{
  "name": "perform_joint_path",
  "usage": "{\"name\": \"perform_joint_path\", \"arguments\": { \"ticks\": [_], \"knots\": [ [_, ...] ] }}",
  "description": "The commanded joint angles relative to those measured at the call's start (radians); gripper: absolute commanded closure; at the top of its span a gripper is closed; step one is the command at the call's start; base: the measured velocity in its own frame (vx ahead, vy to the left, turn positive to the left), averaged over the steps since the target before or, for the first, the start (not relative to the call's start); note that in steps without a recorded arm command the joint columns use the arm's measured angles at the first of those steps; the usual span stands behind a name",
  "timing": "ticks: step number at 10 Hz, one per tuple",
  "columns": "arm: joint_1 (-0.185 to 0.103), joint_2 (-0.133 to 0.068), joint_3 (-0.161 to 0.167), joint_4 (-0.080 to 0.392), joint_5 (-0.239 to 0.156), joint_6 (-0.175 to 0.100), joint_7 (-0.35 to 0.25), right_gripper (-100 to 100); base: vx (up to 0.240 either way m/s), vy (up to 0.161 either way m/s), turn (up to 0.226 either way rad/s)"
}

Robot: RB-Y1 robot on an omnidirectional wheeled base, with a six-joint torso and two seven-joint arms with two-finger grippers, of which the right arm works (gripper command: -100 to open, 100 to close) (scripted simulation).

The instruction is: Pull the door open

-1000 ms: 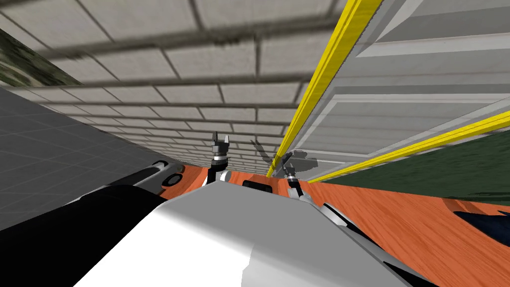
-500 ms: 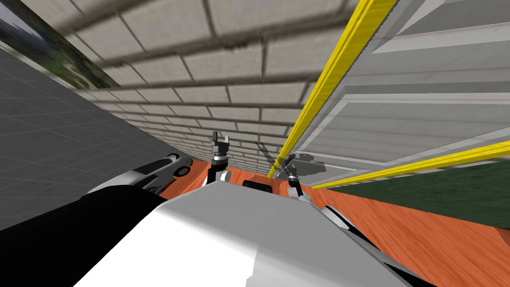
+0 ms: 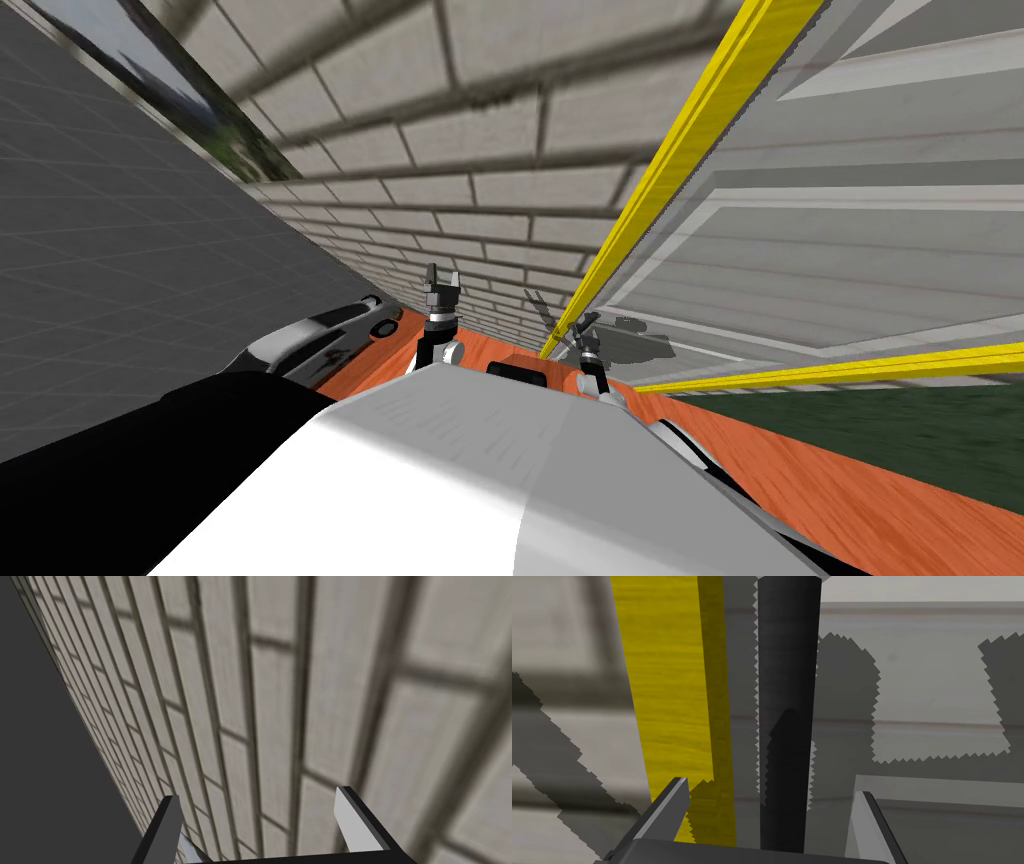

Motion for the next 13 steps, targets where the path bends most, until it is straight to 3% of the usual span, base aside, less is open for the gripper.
{"name": "perform_joint_path", "arguments": {
  "ticks": [1, 7, 13],
  "knots": [
    [0.007, 0.009, -0.046, -0.005, 0.006, 0.013, 0.017, -100, -0.032, -0.054, 0.208],
    [0.038, 0.035, -0.207, -0.044, 0.025, 0.068, 0.081, -100, -0.043, -0.044, 0.200],
    [0.064, 0.056, -0.341, -0.076, 0.040, 0.114, 0.134, -100, -0.045, -0.036, 0.190]
  ]
}}
